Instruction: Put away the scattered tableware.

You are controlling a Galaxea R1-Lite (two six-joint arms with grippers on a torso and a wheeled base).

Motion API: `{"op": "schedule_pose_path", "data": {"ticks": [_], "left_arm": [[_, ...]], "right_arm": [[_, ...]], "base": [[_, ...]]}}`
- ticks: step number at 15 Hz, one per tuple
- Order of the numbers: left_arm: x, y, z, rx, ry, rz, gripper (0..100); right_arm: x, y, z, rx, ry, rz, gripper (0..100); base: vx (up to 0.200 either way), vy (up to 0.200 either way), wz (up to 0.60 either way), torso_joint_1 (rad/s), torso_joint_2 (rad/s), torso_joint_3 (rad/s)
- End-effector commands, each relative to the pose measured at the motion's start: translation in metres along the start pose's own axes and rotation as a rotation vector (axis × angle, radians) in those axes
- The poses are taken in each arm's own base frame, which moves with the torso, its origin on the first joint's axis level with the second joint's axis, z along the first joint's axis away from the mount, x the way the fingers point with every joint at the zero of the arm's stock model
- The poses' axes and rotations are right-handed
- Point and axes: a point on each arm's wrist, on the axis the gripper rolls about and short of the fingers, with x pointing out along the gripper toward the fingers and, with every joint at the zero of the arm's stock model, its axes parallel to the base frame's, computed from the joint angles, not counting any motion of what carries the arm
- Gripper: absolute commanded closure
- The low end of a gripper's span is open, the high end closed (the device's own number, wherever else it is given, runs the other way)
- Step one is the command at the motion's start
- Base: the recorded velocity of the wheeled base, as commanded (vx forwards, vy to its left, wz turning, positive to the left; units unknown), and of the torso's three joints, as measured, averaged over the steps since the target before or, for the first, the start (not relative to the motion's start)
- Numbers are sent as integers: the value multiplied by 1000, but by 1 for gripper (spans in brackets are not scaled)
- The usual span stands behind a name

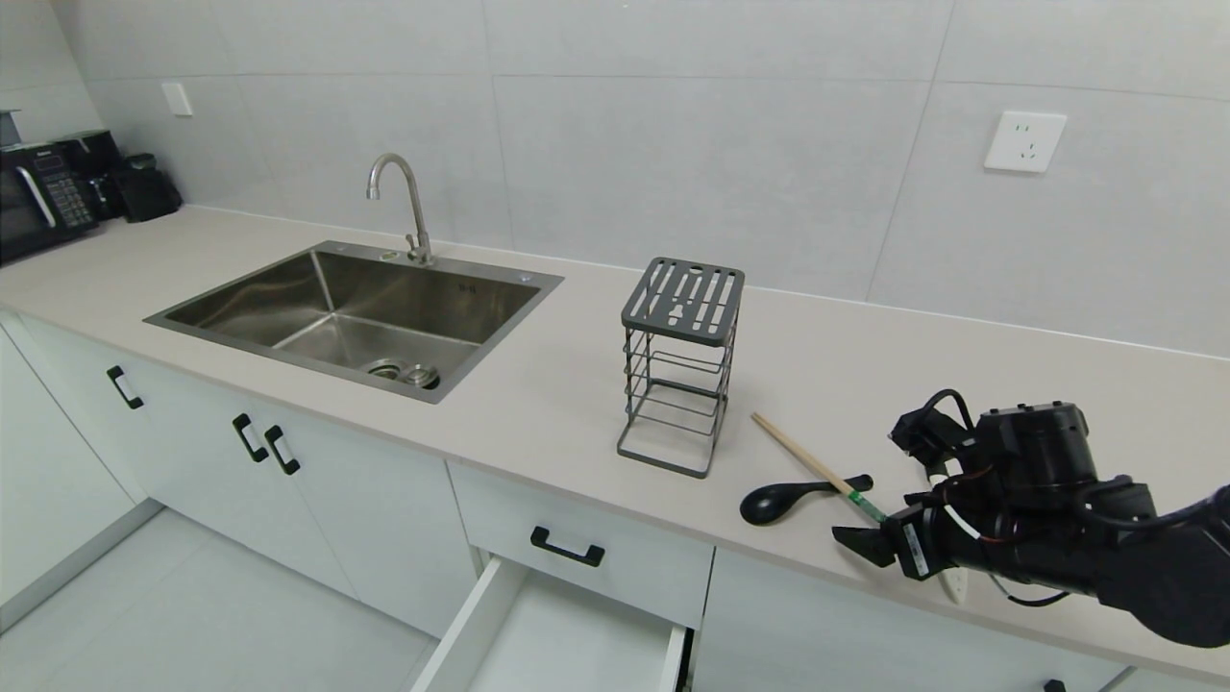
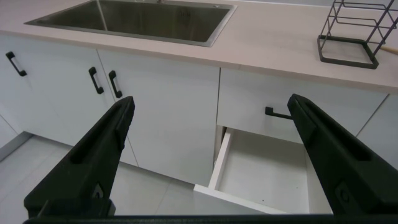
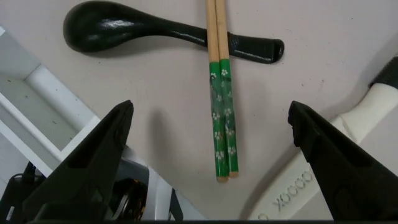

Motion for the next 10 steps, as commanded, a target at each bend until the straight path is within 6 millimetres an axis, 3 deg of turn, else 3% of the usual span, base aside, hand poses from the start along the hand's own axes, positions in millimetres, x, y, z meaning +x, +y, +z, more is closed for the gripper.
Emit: {"op": "schedule_pose_path", "data": {"ticks": [1,7,8,10], "left_arm": [[0,0,0,0,0,-1,0],[0,0,0,0,0,1,0],[0,0,0,0,0,-1,0],[0,0,0,1,0,1,0]], "right_arm": [[12,-1,1,2,16,3,0],[19,-2,-2,4,34,5,0],[19,-2,-2,4,34,5,100],[18,-2,-1,9,30,-1,100]], "base": [[0,0,0,0,0,0],[0,0,0,0,0,0],[0,0,0,0,0,0],[0,0,0,0,0,0]]}}
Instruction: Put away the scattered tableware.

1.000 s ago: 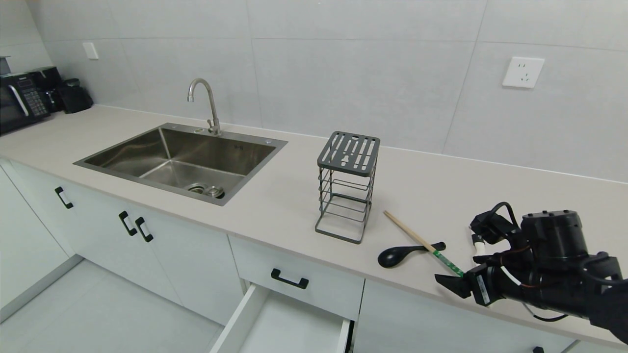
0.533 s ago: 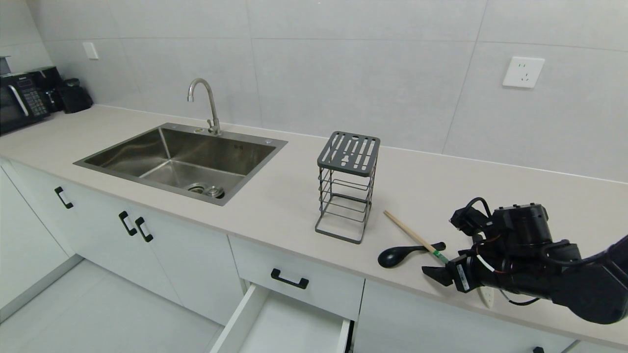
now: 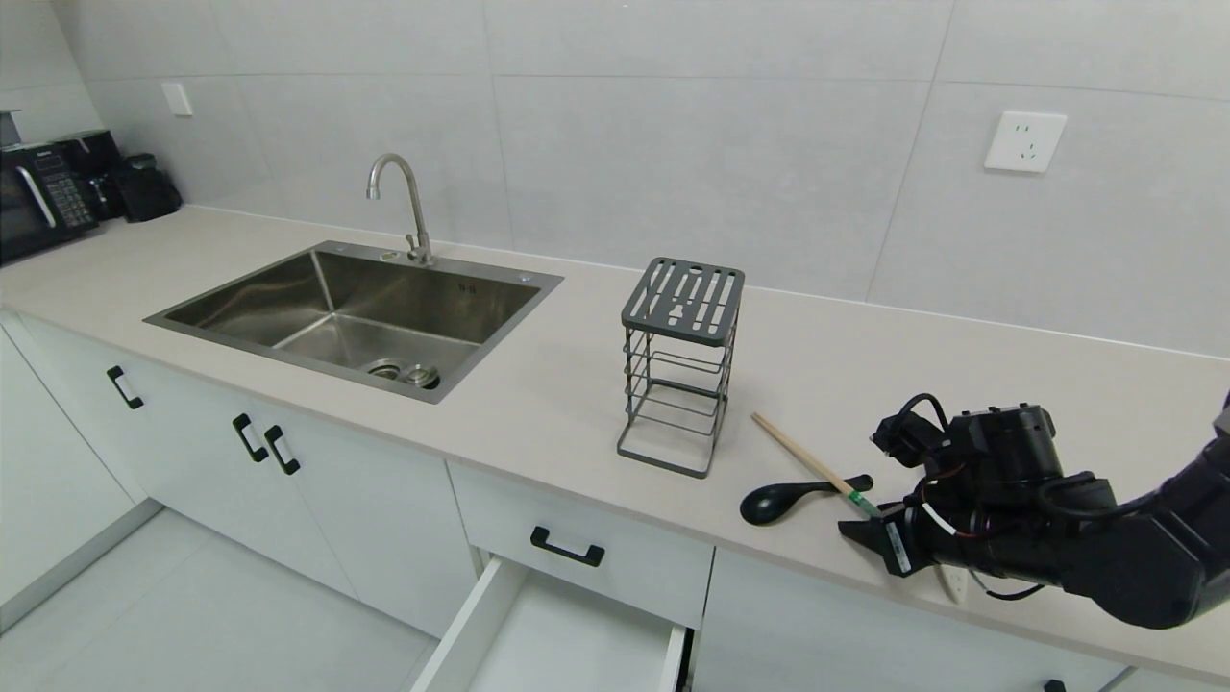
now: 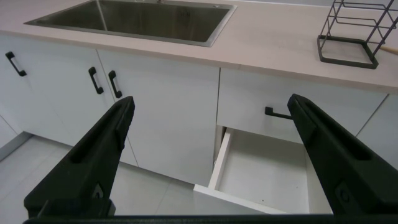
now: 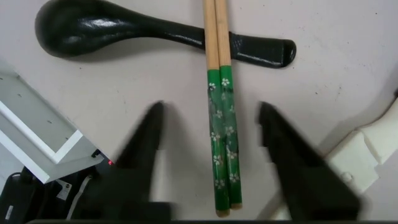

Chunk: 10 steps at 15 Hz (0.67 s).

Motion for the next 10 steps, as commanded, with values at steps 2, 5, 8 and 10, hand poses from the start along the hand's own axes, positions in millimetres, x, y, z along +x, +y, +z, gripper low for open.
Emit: {"op": "schedule_pose_path", "data": {"ticks": [2,5,8,10], "left_arm": [[0,0,0,-1,0,-1,0],[0,0,0,-1,0,-1,0],[0,0,0,-1,0,-1,0],[0,0,0,-1,0,-1,0]], "right_arm": [[-2,-2,1,2,-10,-6,100],[-4,-4,5,5,-51,-16,100],[-26,-10,14,8,-134,-44,100],[-48,-12,20,2,-236,-59,100]], "base": [[0,0,0,0,0,0],[0,0,0,0,0,0],[0,0,0,0,0,0],[0,0,0,0,0,0]]}}
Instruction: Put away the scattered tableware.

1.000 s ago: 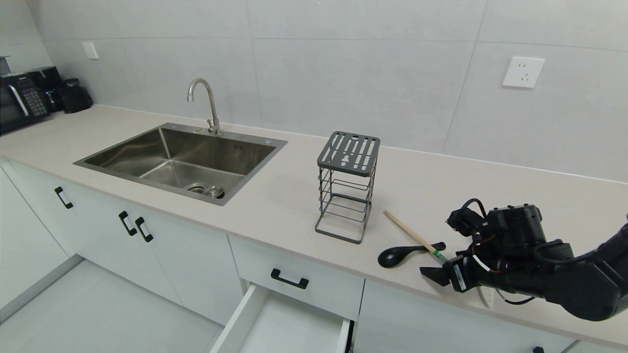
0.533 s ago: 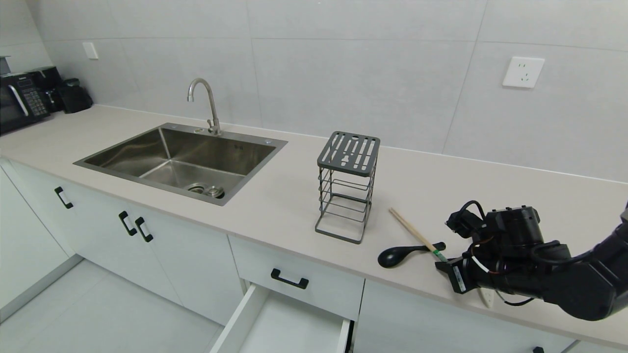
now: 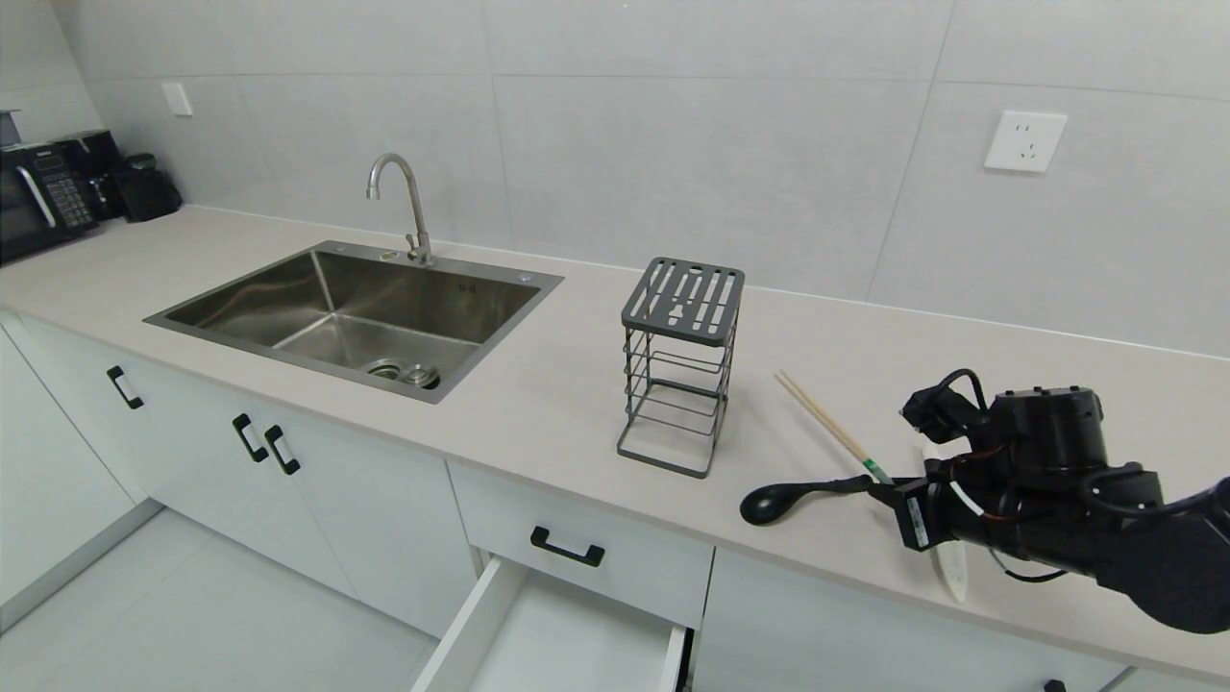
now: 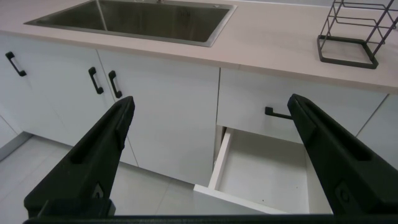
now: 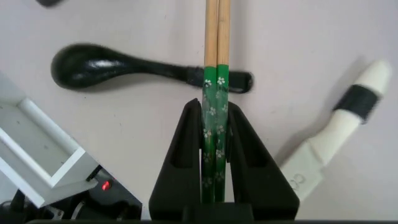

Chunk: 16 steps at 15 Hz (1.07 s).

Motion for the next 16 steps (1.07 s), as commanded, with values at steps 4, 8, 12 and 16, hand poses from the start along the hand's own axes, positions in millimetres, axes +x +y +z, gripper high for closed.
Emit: {"op": "schedule_pose_path", "data": {"ticks": [4,8,12,16], "left_arm": [[0,0,0,0,0,0,0],[0,0,0,0,0,0,0],[0,0,0,0,0,0,0],[0,0,0,0,0,0,0]], "right_arm": [[-53,10,37,-123,-390,126,100],[-83,30,29,-170,-444,190,100],[-98,32,32,-185,-500,191,100],[-102,63,34,-337,-554,398,100]], "base": [[0,0,0,0,0,0],[0,0,0,0,0,0],[0,0,0,0,0,0],[0,0,0,0,0,0]]}}
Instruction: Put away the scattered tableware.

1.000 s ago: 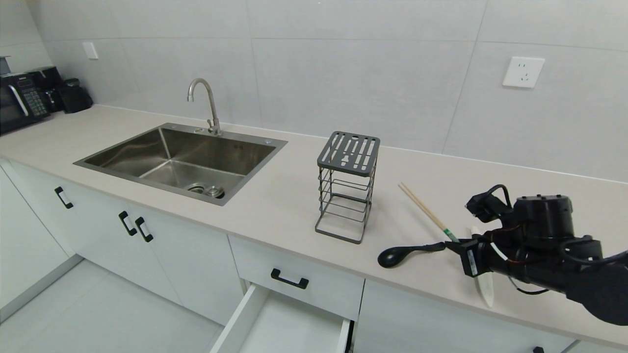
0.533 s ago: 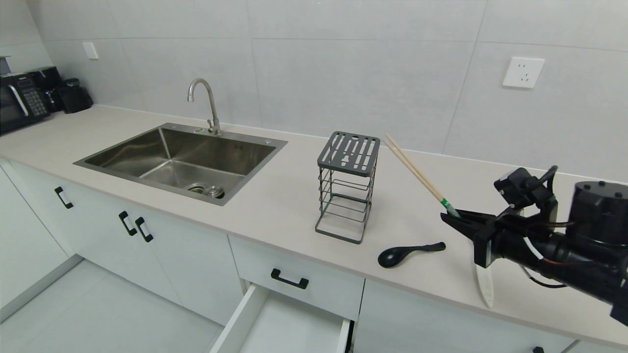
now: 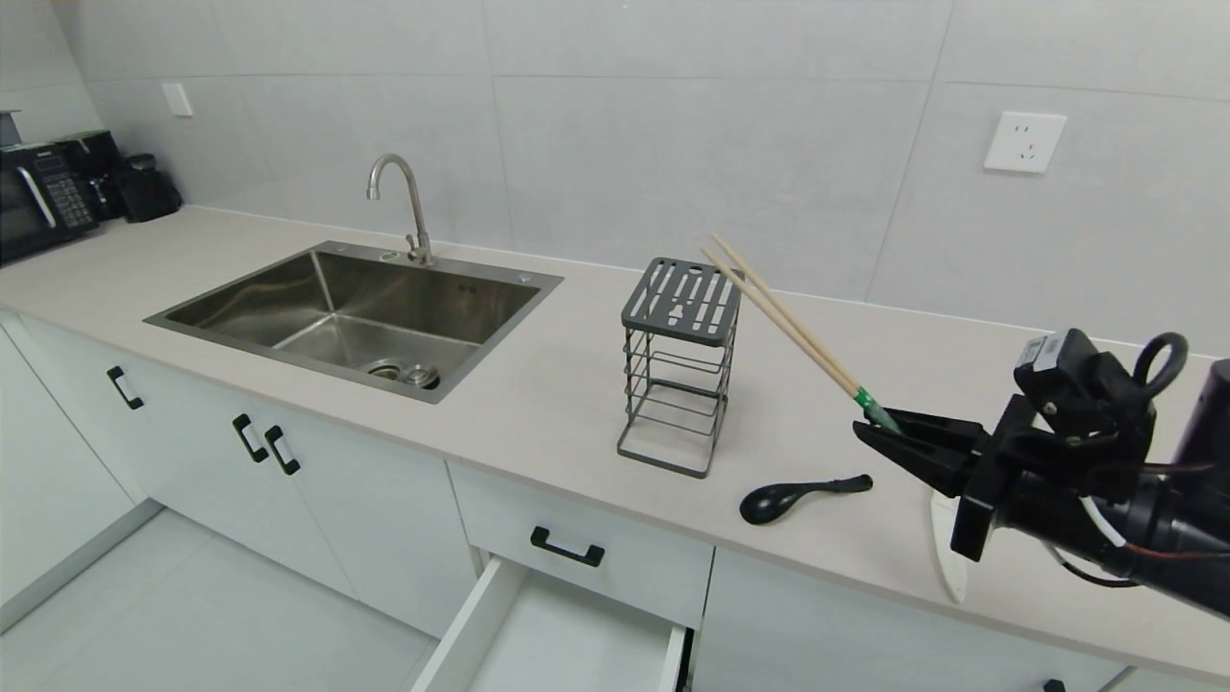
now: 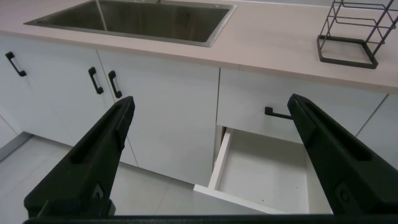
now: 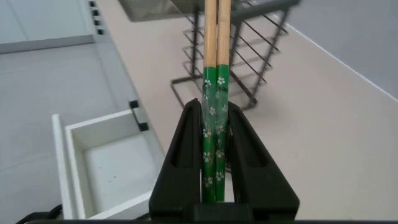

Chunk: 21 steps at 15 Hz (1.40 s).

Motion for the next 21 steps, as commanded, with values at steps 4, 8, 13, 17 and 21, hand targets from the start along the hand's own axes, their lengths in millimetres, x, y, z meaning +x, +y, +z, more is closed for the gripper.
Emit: {"op": "schedule_pose_path", "data": {"ticks": [4,8,13,17,21], "left_arm": [[0,0,0,0,-1,0,0],[0,0,0,0,-1,0,0],[0,0,0,0,-1,0,0],[0,0,0,0,-1,0,0],[0,0,0,0,-1,0,0]], "right_arm": [[10,21,8,-50,-50,166,100],[19,23,24,-61,-113,255,100],[45,40,35,37,33,368,100],[59,55,30,38,202,302,100],[69,68,13,-8,274,303,100]], "base": [[0,0,0,0,0,0],[0,0,0,0,0,0],[0,0,0,0,0,0],[0,0,0,0,0,0],[0,0,0,0,0,0]]}}
